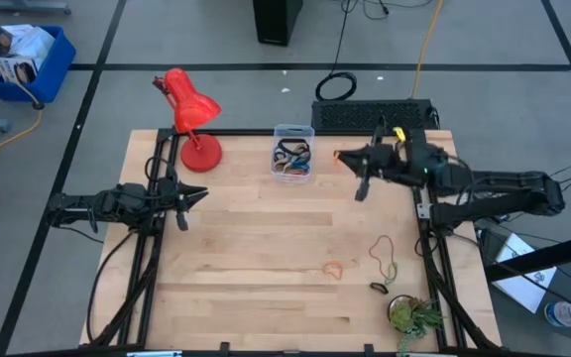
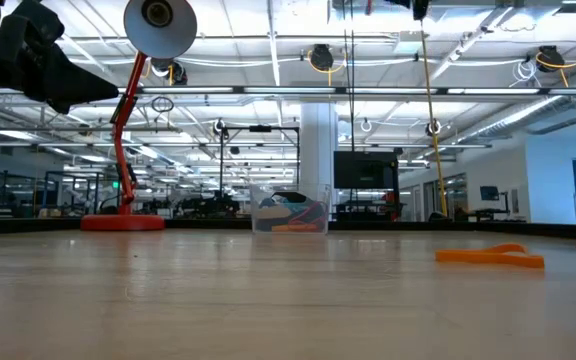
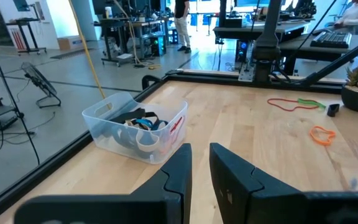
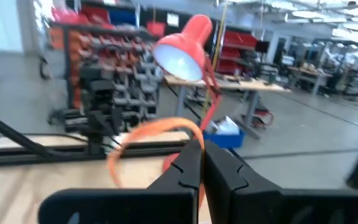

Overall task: Pick and place rubber bands into bin
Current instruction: Put the orange rubber band into the transparent bin

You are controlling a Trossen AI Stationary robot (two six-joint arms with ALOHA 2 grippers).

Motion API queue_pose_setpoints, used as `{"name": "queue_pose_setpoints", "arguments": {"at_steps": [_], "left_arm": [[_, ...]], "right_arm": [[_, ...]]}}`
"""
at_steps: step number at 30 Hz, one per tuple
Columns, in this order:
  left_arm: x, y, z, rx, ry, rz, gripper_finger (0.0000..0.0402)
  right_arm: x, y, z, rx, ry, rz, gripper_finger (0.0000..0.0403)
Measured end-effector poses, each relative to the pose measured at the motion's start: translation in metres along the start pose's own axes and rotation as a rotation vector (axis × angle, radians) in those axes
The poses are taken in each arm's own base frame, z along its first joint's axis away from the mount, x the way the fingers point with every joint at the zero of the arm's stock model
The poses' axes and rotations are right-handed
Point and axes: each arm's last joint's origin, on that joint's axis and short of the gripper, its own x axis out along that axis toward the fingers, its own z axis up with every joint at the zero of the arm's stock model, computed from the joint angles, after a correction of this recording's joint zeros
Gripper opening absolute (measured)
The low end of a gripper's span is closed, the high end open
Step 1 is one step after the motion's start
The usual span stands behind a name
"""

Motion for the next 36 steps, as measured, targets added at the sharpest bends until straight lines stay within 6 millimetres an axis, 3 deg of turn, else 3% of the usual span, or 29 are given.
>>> {"name": "queue_pose_setpoints", "arguments": {"at_steps": [7, 13, 16, 26, 36], "left_arm": [[0.000, 0.000, 0.000, -0.001, 0.000, 0.000, 0.0063], [0.000, 0.000, 0.000, -0.003, 0.000, 0.000, 0.0063], [0.000, 0.000, 0.000, -0.003, 0.000, 0.000, 0.0063], [0.000, 0.000, 0.000, -0.002, 0.002, 0.000, 0.0063], [0.000, 0.000, 0.000, -0.002, 0.002, 0.000, 0.0063]], "right_arm": [[0.040, -0.022, 0.043, -0.054, 0.138, -0.078, 0.0000], [0.088, -0.045, 0.039, -0.048, 0.258, -0.154, 0.0000], [0.111, -0.054, 0.020, -0.045, 0.321, -0.182, 0.0000], [0.165, -0.067, -0.079, -0.015, 0.674, -0.168, 0.0000], [0.189, -0.061, -0.143, 0.035, 0.847, -0.113, 0.0000]]}}
